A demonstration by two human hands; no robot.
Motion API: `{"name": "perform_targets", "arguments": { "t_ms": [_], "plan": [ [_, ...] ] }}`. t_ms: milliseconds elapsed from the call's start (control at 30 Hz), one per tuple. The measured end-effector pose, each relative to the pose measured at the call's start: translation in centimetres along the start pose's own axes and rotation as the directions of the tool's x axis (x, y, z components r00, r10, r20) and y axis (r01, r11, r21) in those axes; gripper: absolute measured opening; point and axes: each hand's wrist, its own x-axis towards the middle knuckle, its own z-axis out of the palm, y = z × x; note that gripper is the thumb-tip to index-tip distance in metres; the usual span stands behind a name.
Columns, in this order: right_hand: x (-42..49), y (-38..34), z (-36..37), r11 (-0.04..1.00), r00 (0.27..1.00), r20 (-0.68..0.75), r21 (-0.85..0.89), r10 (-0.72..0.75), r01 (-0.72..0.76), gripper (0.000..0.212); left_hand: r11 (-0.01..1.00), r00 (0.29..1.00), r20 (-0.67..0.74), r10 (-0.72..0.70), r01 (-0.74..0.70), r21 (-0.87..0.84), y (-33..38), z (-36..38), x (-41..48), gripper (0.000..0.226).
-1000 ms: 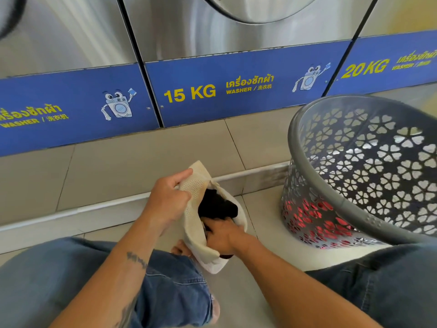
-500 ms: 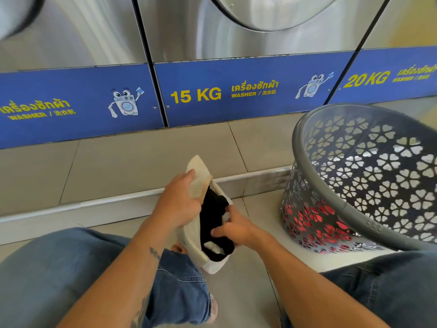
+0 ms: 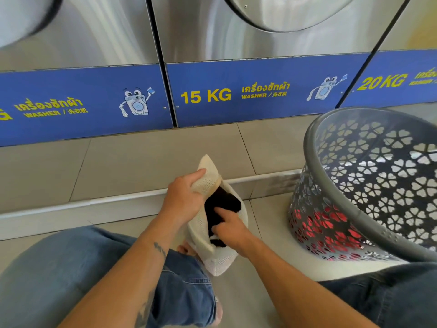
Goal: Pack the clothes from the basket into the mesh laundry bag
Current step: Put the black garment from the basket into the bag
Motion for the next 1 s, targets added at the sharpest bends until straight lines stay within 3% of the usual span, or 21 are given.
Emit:
{"name": "perform_targets", "arguments": {
  "t_ms": [200,367,567,733,867,933,1000],
  "plan": [
    [0.7,2.0,-2.8,0.988,0.993,-0.046,-0.1,0.111,-0.115,0.03,0.989,0.993,-0.102,-0.058,0.043,-0.142,-0.5,-0.7,0.4,0.063],
    [0.5,-0.2,-6.8,0.915,0.985,-0.156,-0.382,0.079,-0.134,0.041,0.992,0.994,-0.103,-0.043,0.03,-0.125,0.2,-0.2,0.4,0.064],
    [-1.4,-0.5,-9.4,0.853,0.943,-0.329,-0.505,-0.054,-0.127,0.066,0.993,0.999,0.01,0.041,-0.04,-0.111,0.6,0.9,-0.6,0.064],
    [-3.5,1.2,-9.9,0.884,0.974,-0.219,-0.465,-0.064,-0.046,0.079,0.997,0.994,0.092,0.062,-0.056,-0.059,1.0,2.8,-1.0,0.065],
    [-4.2,1.7,-10.1,0.927,0.998,-0.052,-0.371,0.038,-0.054,0.091,0.996,0.99,0.108,0.087,-0.085,-0.024,1.8,3.9,-0.8,0.07],
    [-4.1,2.2,-10.1,0.861,0.992,-0.057,-0.493,0.11,-0.124,0.084,0.996,0.99,0.108,0.088,-0.087,-0.017,2.1,4.3,-0.7,0.07],
    [-4.3,3.3,-10.0,0.754,0.978,-0.19,-0.629,0.086,-0.189,0.074,0.996,0.989,0.114,0.091,-0.09,-0.018,2.2,4.6,-0.8,0.067]
  ]
}}
